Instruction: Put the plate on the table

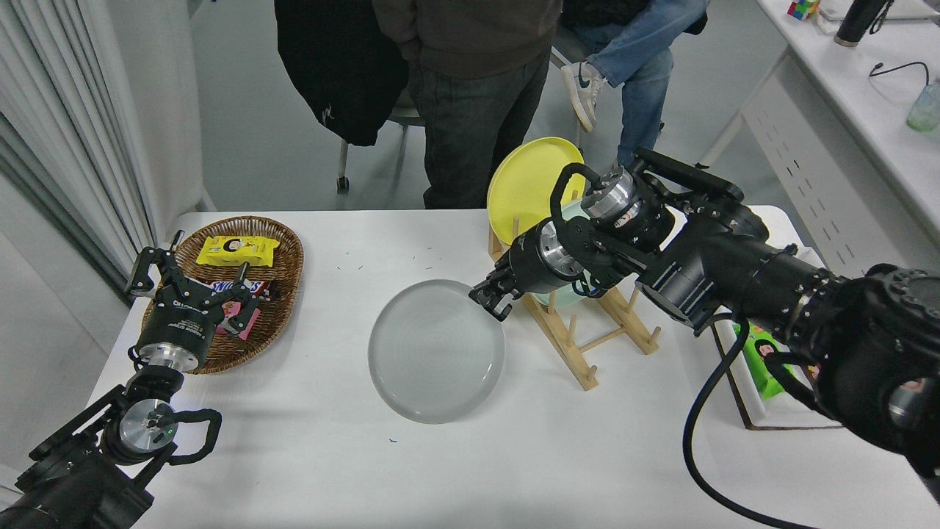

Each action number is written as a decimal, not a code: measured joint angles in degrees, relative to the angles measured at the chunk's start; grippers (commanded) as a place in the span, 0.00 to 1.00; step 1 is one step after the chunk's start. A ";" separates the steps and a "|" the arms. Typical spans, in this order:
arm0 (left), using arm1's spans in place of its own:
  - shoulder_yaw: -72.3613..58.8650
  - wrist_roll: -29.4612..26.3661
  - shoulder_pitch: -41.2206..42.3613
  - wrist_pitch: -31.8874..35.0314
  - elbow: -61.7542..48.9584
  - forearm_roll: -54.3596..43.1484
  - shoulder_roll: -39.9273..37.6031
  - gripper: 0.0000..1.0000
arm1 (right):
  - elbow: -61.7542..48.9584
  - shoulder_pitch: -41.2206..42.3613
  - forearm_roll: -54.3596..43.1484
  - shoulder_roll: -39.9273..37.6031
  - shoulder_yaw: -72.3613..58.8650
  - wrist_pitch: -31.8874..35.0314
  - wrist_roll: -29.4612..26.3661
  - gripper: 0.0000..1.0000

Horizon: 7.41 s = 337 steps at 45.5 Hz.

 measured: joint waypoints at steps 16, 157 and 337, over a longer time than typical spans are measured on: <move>0.00 0.00 0.00 0.00 0.00 0.00 0.00 0.98 | -0.68 -1.97 -0.11 0.07 -0.12 -5.69 -3.67 0.00; 0.00 0.00 0.00 0.00 0.00 0.01 0.00 0.98 | -7.52 -10.77 -3.19 0.08 5.62 -7.45 -4.43 0.00; 0.00 0.00 0.00 0.00 0.00 0.00 0.00 0.98 | -1.10 14.45 -44.16 -11.67 8.47 39.94 15.29 0.99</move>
